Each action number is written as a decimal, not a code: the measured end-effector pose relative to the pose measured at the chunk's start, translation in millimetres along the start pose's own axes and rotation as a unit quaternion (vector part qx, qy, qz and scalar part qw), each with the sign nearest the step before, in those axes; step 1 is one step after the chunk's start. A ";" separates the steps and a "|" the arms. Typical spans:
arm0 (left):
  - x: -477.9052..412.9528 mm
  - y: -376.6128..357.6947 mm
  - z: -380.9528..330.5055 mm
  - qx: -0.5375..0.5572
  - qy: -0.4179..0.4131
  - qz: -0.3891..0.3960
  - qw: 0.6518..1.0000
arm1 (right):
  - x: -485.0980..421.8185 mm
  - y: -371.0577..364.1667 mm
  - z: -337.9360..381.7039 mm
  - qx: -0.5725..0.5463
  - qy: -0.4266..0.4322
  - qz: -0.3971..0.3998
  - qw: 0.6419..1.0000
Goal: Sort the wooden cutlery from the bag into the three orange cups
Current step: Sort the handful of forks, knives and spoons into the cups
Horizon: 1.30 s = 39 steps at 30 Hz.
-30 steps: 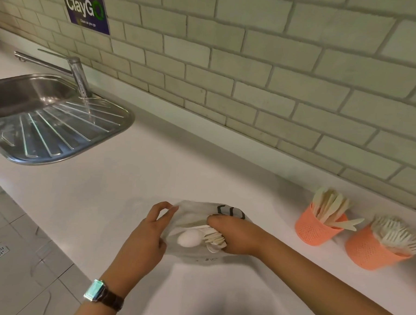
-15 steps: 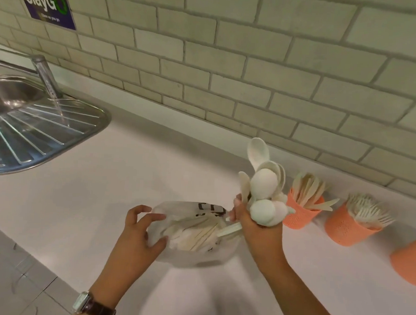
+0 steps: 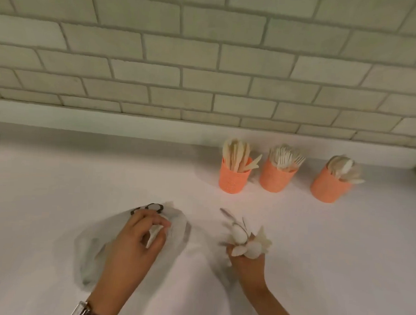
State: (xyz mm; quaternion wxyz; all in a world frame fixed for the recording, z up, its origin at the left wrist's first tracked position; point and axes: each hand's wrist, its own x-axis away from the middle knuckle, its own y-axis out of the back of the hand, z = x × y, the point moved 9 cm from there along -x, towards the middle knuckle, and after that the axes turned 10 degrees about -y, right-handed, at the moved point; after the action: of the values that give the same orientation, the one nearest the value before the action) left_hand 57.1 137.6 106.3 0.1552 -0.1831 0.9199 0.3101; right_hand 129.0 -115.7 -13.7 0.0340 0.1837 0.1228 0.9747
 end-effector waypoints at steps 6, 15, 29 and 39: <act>-5.1 -32.6 1.8 0.007 -0.020 0.061 0.998 | -0.5 7.6 10.1 -0.033 -0.006 -0.067 0.997; 27.7 -107.4 27.7 0.396 0.374 0.015 0.838 | 22.7 1.4 70.6 -0.245 -0.024 -0.019 0.969; 13.2 -139.0 -35.4 0.621 0.426 0.030 0.658 | 46.2 -25.8 84.3 -0.291 -0.007 0.020 0.956; 2.2 -121.3 -53.7 0.480 0.330 0.127 0.803 | 41.2 -28.6 86.2 -0.291 -0.032 0.057 0.954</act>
State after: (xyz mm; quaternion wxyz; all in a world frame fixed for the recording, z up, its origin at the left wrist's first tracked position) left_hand 98.5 13.5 83.9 -0.1305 -0.0582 0.9620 -0.2328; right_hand 122.8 -63.9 71.3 0.0339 0.2040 -0.1783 0.9620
